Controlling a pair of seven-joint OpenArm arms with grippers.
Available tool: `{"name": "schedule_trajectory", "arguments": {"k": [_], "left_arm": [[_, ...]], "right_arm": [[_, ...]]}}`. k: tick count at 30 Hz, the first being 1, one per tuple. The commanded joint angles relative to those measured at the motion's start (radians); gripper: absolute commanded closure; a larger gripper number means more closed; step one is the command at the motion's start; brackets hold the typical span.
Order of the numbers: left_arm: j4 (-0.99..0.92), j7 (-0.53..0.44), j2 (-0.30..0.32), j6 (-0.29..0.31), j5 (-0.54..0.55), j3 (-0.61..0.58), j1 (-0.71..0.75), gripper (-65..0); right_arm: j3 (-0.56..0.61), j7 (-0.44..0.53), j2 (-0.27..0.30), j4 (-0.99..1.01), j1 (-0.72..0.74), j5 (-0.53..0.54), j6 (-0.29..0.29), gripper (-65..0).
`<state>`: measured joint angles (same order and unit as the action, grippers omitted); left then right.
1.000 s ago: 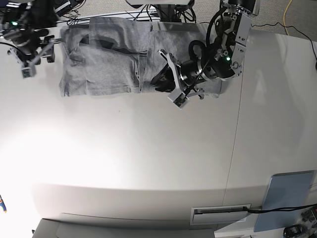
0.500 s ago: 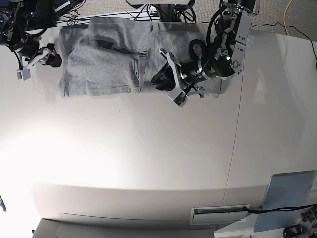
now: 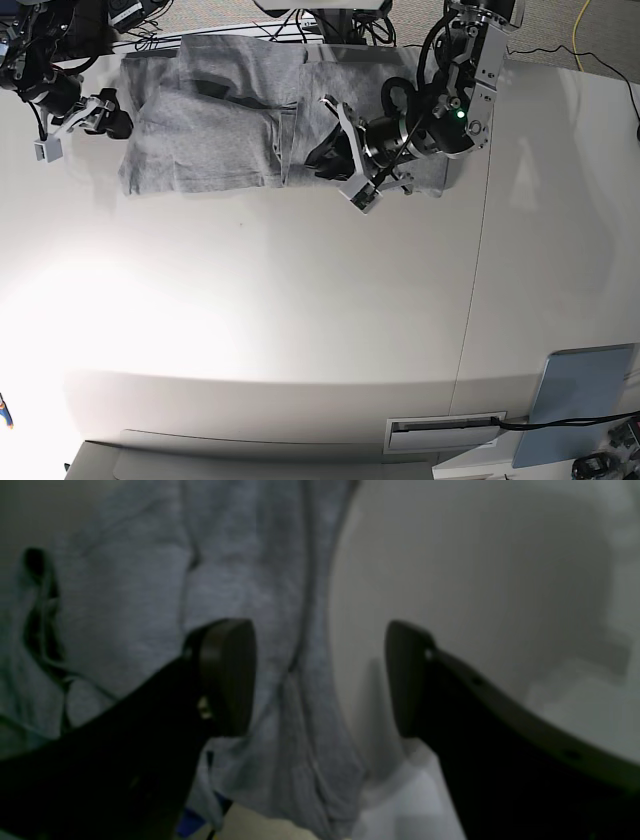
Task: Fold the T-shirt properly
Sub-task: 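Move the right gripper down to grasp the strip's other end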
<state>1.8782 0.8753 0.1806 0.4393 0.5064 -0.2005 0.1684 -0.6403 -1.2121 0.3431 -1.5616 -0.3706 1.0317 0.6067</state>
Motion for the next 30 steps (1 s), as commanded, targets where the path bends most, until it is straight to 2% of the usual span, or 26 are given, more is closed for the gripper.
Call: {"name": "schedule_trajectory", "arguments": {"k": [1, 6, 10, 11, 14, 17, 24, 26, 30], "left_arm": [[0.018, -0.019, 0.0, 0.007, 0.018, 0.002, -0.01, -13.2], [0.018, -0.02, 0.0, 0.007, 0.018, 0.002, -0.011, -13.2], [0.018, -0.019, 0.0, 0.007, 0.012, 0.002, -0.01, -13.2], [0.018, -0.019, 0.0, 0.007, 0.0, 0.002, -0.01, -13.2], [0.018, -0.019, 0.0, 0.007, -0.043, 0.002, -0.01, -13.2], [0.018, -0.019, 0.0, 0.007, -0.046, 0.002, -0.01, -13.2], [0.018, -0.019, 0.0, 0.007, -0.046, 0.002, -0.01, -13.2], [0.018, -0.019, 0.0, 0.007, -0.046, 0.002, -0.01, -13.2], [0.018, -0.018, 0.0, 0.007, -0.046, 0.002, -0.01, -13.2]], "right_arm": [[-0.008, 0.015, 0.017, -0.015, 0.002, 0.033, 0.007, -39.4], [0.023, -0.004, 0.016, -0.014, 0.002, 0.037, -0.003, -39.4], [0.105, -0.01, 0.017, -0.014, 0.003, 0.036, -0.005, -39.4], [0.127, -0.01, 0.016, -0.014, 0.005, 0.03, -0.011, -39.4], [0.177, 0.0, 0.016, -0.014, 0.005, -0.032, -0.082, -39.4], [0.208, 0.0, 0.014, -0.014, 0.005, -0.045, -0.092, -39.4], [0.216, 0.008, -0.051, -0.014, 0.005, -0.045, -0.091, -39.0], [0.216, 0.012, -0.065, -0.014, 0.005, -0.045, -0.09, -34.9], [0.216, 0.018, -0.072, -0.014, 0.005, -0.046, -0.09, -16.2]]}}
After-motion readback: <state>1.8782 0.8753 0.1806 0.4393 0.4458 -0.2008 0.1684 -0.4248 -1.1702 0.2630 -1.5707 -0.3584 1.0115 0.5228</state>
